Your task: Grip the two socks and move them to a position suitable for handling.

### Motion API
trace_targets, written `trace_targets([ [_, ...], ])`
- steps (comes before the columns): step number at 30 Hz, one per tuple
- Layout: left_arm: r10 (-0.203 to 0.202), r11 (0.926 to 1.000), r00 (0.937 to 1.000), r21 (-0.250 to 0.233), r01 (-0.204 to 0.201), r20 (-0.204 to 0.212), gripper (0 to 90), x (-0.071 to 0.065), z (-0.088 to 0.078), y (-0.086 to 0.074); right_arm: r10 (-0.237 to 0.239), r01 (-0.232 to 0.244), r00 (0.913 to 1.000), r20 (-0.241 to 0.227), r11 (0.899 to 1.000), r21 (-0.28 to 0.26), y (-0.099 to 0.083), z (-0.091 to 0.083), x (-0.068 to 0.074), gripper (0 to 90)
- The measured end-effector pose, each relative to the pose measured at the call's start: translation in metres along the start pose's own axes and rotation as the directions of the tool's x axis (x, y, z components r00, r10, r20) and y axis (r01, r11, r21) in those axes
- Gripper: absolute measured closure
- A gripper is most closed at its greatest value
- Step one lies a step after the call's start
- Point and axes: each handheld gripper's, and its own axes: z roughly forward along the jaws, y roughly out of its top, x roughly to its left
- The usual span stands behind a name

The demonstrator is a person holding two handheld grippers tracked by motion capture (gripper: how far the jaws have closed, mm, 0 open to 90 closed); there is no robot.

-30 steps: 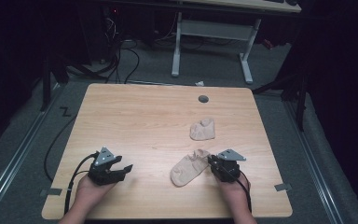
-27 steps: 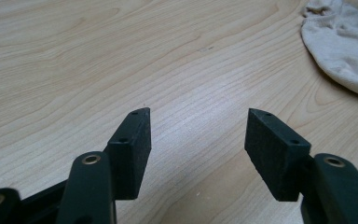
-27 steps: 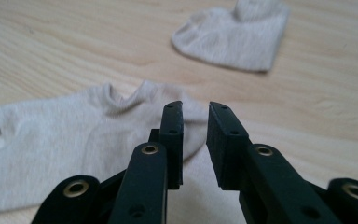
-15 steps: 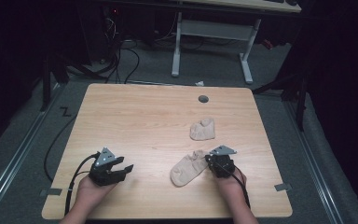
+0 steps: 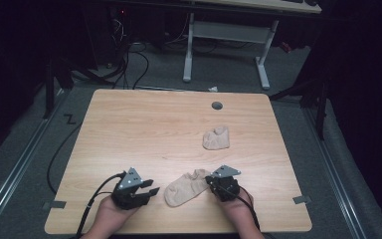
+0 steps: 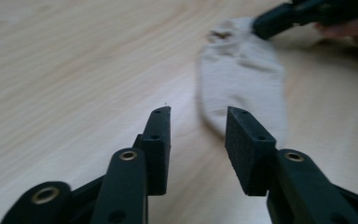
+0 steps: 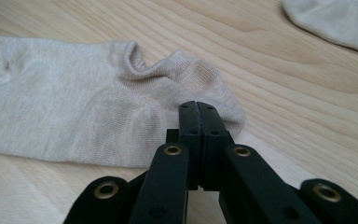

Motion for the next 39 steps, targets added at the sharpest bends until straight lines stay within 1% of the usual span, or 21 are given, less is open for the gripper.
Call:
trace_targets([
  [1, 0.018, 0.9998, 0.9998, 0.012, -0.018, 0.007, 64.4, -0.006, 0.003, 0.001, -0.003, 0.003, 1.0, -0.007, 1.0, -0.002, 0.001, 0.001, 0.002, 89.9],
  [4, 0.049, 0.9981, 0.9983, 0.035, -0.05, 0.03, 68.9, -0.017, 0.011, 0.001, -0.02, 0.02, 0.9997, -0.014, 1.0, -0.003, 0.002, 0.002, 0.008, 89.9],
  [8, 0.076, 0.9951, 0.9962, 0.06, -0.078, 0.043, 76.3, -0.022, 0.018, -0.001, -0.036, 0.036, 0.9991, -0.021, 0.999, -0.004, 0.002, 0.002, 0.013, 89.9],
  [11, 0.084, 0.9926, 0.996, 0.086, -0.086, 0.03, 79.3, -0.021, 0.021, -0.002, -0.042, 0.041, 0.9988, -0.025, 0.999, -0.005, 0.001, 0.002, 0.016, 89.9],
  [13, 0.086, 0.9906, 0.9962, 0.106, -0.087, 0.011, 79.8, -0.018, 0.023, -0.004, -0.043, 0.042, 0.9986, -0.031, 0.999, -0.006, 0.0, 0.001, 0.017, 89.9],
  [15, 0.078, 0.9893, 0.9969, 0.124, -0.076, -0.012, 79.8, -0.012, 0.025, -0.006, -0.052, 0.052, 0.998, -0.035, 0.999, -0.007, -0.001, -0.001, 0.02, 89.9],
  [18, 0.067, 0.9887, 0.9971, 0.137, -0.061, -0.036, 79.8, -0.005, 0.026, -0.008, -0.058, 0.058, 0.9973, -0.045, 0.998, -0.007, -0.003, -0.003, 0.025, 89.9],
  [19, 0.02, 0.9935, 0.9991, 0.113, -0.015, -0.038, 79.8, -0.007, 0.027, -0.01, -0.068, 0.068, 0.9965, -0.048, 0.998, -0.009, -0.003, -0.004, 0.028, 89.8],
  [20, -0.001, 0.9948, 0.9988, 0.102, 0.006, -0.049, 79.7, -0.005, 0.028, -0.01, -0.068, 0.068, 0.9963, -0.051, 0.998, -0.007, -0.004, -0.004, 0.03, 89.8],
  [21, -0.001, 0.9948, 0.9988, 0.102, 0.006, -0.049, 79.6, -0.005, 0.028, -0.01, -0.074, 0.074, 0.9956, -0.058, 0.997, -0.009, -0.004, -0.005, 0.033, 89.8],
  [22, -0.023, 0.9952, 0.9976, 0.093, 0.029, -0.065, 79.4, -0.002, 0.028, -0.01, -0.08, 0.08, 0.9946, -0.065, 0.997, -0.009, -0.005, -0.006, 0.035, 89.7],
  [24, -0.05, 0.995, 0.9966, 0.083, 0.056, -0.064, 79.1, -0.001, 0.028, -0.011, -0.083, 0.083, 0.9939, -0.072, 0.997, -0.01, -0.006, -0.007, 0.039, 89.7],
  [25, -0.036, 0.9952, 0.997, 0.089, 0.042, -0.068, 78.8, 0.001, 0.027, -0.011, -0.088, 0.088, 0.9934, -0.073, 0.996, -0.011, -0.007, -0.008, 0.041, 89.7],
  [26, -0.036, 0.9951, 0.997, 0.09, 0.042, -0.068, 78.4, 0.002, 0.027, -0.011, -0.092, 0.091, 0.9928, -0.078, 0.996, -0.012, -0.007, -0.009, 0.042, 89.7],
  [27, -0.057, 0.9949, 0.9963, 0.08, 0.062, -0.064, 78.2, 0.0, 0.027, -0.012, -0.089, 0.088, 0.993, -0.078, 0.996, -0.012, -0.008, -0.009, 0.043, 89.7],
  [28, -0.056, 0.995, 0.9964, 0.079, 0.061, -0.064, 77.9, 0.001, 0.027, -0.012, -0.088, 0.087, 0.9928, -0.081, 0.996, -0.01, -0.009, -0.01, 0.044, 89.7],
  [29, -0.039, 0.995, 0.997, 0.089, 0.045, -0.066, 77.8, 0.001, 0.026, -0.011, -0.091, 0.09, 0.9924, -0.083, 0.996, -0.012, -0.009, -0.01, 0.044, 89.7],
  [32, -0.039, 0.9951, 0.9972, 0.088, 0.044, -0.063, 76.6, 0.001, 0.026, -0.011, -0.09, 0.09, 0.9925, -0.083, 0.996, -0.013, -0.01, -0.011, 0.046, 89.5],
  [34, -0.015, 0.9954, 0.9978, 0.094, 0.021, -0.065, 74.7, 0.002, 0.025, -0.011, -0.09, 0.089, 0.9922, -0.086, 0.996, -0.019, -0.01, -0.012, 0.046, 88.6],
  [36, 0.024, 0.996, 0.9975, 0.088, -0.018, -0.067, 72.2, 0.003, 0.019, -0.008, -0.087, 0.084, 0.9929, -0.082, 0.995, -0.047, -0.008, -0.016, 0.045, 88.0],
  [39, 0.027, 0.9983, 0.9963, 0.053, -0.023, -0.082, 69.1, 0.007, 0.01, -0.005, -0.077, 0.072, 0.9958, -0.049, 0.993, -0.097, -0.004, -0.023, 0.041, 85.6],
])
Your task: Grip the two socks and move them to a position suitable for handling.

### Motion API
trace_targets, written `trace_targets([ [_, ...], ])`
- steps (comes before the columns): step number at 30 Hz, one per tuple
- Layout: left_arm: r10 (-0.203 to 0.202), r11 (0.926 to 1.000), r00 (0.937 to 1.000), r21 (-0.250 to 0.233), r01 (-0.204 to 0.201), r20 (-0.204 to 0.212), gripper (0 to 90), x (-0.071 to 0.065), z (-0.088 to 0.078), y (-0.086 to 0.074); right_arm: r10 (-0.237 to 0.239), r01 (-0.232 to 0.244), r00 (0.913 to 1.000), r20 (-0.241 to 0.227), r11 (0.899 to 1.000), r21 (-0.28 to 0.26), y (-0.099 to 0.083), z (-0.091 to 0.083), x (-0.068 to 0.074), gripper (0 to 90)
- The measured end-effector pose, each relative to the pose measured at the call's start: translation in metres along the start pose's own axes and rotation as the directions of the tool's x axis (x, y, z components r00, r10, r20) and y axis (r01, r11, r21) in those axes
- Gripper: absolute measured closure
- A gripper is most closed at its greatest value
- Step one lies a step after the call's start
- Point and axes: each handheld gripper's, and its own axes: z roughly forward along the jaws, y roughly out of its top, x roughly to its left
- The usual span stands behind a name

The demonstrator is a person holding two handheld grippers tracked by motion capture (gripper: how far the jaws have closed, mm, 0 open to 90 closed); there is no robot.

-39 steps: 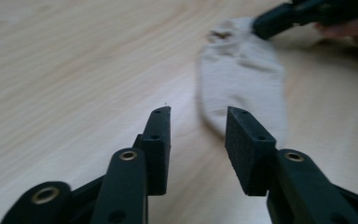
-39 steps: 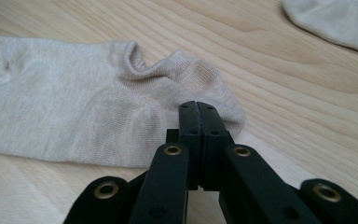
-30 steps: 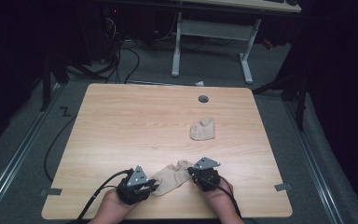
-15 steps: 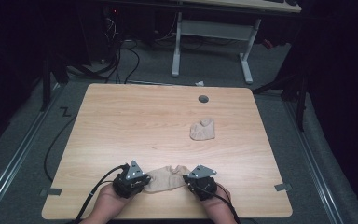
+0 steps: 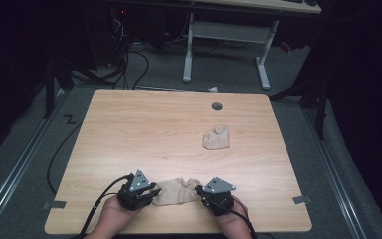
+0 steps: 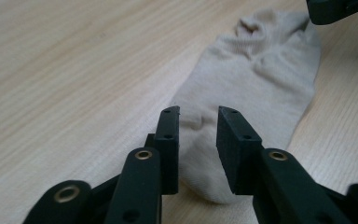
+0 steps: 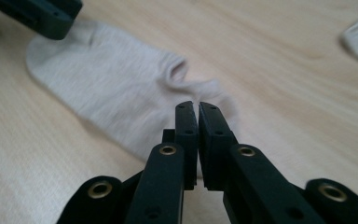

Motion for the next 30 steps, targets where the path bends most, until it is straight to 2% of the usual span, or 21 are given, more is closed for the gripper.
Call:
trace_targets([
  [6, -0.046, 0.9986, 0.998, -0.029, 0.045, -0.044, 59.2, 0.015, -0.008, -0.003, 0.038, -0.036, 0.9968, 0.07, 0.999, -0.04, 0.015, 0.001, -0.026, 80.1],
  [10, -0.068, 0.9968, 0.996, -0.046, 0.066, -0.057, 55.2, 0.023, -0.012, -0.005, 0.084, -0.08, 0.9901, 0.113, 0.996, -0.041, 0.028, 0.014, -0.052, 75.9],
  [13, -0.072, 0.9965, 0.9956, -0.046, 0.069, -0.06, 53.4, 0.027, -0.013, -0.006, 0.124, -0.12, 0.9809, 0.15, 0.992, -0.032, 0.037, 0.026, -0.067, 73.6],
  [15, -0.074, 0.9965, 0.9954, -0.045, 0.071, -0.062, 52.3, 0.029, -0.014, -0.007, 0.129, -0.126, 0.9775, 0.167, 0.992, -0.027, 0.043, 0.035, -0.075, 72.9],
  [24, -0.098, 0.9935, 0.9934, -0.063, 0.094, -0.06, 52.0, 0.036, -0.018, -0.008, 0.171, -0.18, 0.9626, 0.21, 0.983, 0.025, 0.063, 0.069, -0.105, 66.3],
  [27, -0.098, 0.9935, 0.9935, -0.063, 0.094, -0.058, 51.9, 0.036, -0.018, -0.008, 0.187, -0.2, 0.9608, 0.205, 0.979, 0.047, 0.065, 0.077, -0.113, 64.4],
  [30, -0.098, 0.9935, 0.9936, -0.064, 0.094, -0.057, 51.9, 0.035, -0.018, -0.008, 0.207, -0.22, 0.9562, 0.206, 0.975, 0.042, 0.065, 0.083, -0.118, 63.0],
])
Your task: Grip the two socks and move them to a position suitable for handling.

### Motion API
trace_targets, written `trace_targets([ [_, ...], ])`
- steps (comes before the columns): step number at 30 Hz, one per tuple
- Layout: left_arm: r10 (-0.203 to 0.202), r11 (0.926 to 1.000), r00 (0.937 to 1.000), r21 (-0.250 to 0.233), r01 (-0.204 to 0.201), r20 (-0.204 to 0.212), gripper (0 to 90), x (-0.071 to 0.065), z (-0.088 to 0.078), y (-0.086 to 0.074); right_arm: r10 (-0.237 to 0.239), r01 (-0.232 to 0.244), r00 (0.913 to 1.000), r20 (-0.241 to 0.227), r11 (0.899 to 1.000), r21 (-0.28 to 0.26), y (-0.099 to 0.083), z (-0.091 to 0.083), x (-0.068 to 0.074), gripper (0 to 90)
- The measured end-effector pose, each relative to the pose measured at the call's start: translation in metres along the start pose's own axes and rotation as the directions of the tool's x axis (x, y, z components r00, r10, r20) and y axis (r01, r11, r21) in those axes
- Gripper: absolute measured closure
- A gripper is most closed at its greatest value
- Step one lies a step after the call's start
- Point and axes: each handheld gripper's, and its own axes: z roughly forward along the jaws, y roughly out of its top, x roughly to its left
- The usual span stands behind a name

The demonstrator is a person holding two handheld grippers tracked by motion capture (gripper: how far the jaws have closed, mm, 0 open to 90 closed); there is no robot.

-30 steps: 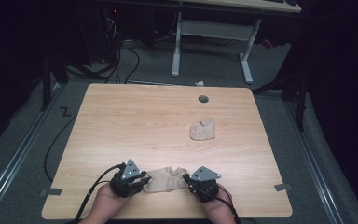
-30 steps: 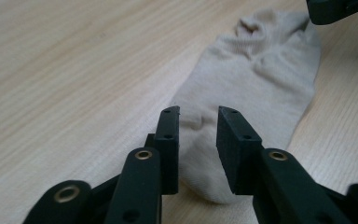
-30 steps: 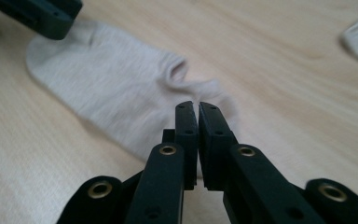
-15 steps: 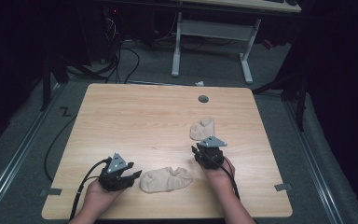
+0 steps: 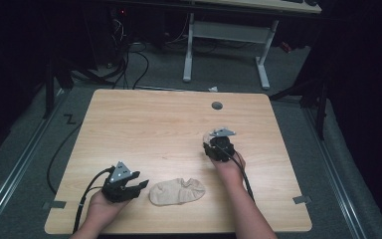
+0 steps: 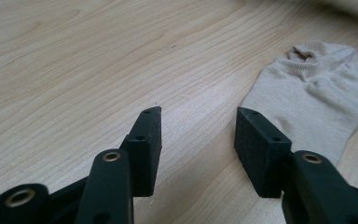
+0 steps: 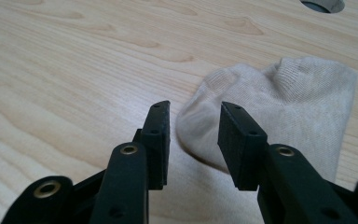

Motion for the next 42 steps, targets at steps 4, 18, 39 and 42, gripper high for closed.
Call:
trace_targets([
  [4, -0.001, 1.0, 1.0, 0.002, 0.001, 0.001, 51.8, 0.0, 0.0, 0.0, 0.011, -0.011, 0.9999, -0.001, 0.999, 0.035, 0.001, 0.009, -0.004, 58.9],
  [18, 0.003, 1.0, 1.0, 0.008, -0.003, 0.008, 51.9, -0.001, 0.001, 0.0, 0.001, -0.002, 0.9999, 0.013, 0.998, 0.057, 0.0, 0.024, -0.004, 63.7],
  [39, 0.001, 1.0, 0.9999, 0.002, -0.001, 0.013, 52.4, -0.002, 0.001, 0.0, -0.079, 0.079, 0.9966, 0.023, 0.997, 0.011, -0.009, 0.002, 0.008, 84.6],
  [42, 0.004, 1.0, 0.9999, 0.004, -0.004, 0.014, 52.4, -0.002, 0.001, 0.0, -0.079, 0.079, 0.9968, 0.014, 0.997, -0.004, -0.013, -0.004, 0.01, 84.6],
])
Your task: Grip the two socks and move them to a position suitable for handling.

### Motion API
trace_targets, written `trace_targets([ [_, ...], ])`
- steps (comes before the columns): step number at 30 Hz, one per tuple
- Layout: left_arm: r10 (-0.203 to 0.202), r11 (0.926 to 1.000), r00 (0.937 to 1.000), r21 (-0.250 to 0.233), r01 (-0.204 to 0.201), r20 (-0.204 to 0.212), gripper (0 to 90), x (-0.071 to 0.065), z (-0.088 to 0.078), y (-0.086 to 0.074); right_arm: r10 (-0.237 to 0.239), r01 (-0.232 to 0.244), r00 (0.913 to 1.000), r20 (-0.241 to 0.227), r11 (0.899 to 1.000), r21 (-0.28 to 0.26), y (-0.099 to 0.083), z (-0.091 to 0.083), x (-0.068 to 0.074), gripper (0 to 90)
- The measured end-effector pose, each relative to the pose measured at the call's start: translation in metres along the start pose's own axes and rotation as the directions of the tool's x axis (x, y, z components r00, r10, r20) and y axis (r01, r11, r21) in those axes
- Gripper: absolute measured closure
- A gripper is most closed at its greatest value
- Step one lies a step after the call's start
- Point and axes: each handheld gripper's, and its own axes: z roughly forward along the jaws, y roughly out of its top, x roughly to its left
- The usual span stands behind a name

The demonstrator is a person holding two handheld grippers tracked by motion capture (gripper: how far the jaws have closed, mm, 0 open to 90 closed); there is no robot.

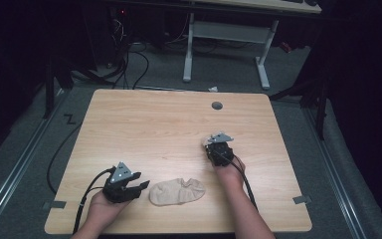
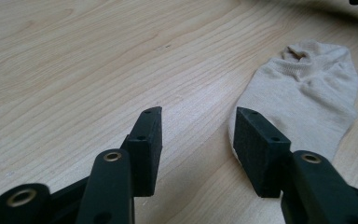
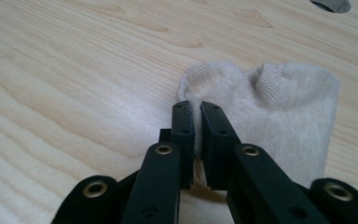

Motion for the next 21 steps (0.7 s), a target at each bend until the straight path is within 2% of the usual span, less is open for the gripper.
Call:
trace_targets([
  [7, 0.004, 1.0, 1.0, 0.006, -0.004, 0.003, 52.4, -0.001, 0.001, 0.0, -0.026, 0.025, 0.9995, -0.017, 0.999, -0.032, -0.007, -0.015, 0.009, 84.6],
  [9, 0.006, 1.0, 1.0, 0.006, -0.006, 0.001, 52.4, -0.001, 0.001, 0.0, -0.046, 0.045, 0.9988, -0.016, 0.998, -0.051, -0.01, -0.02, 0.013, 84.6],
  [21, 0.006, 0.9999, 1.0, 0.011, -0.006, 0.007, 52.5, -0.003, 0.003, 0.0, -0.069, 0.064, 0.9967, -0.042, 0.991, -0.114, -0.02, -0.042, 0.031, 84.5],
])
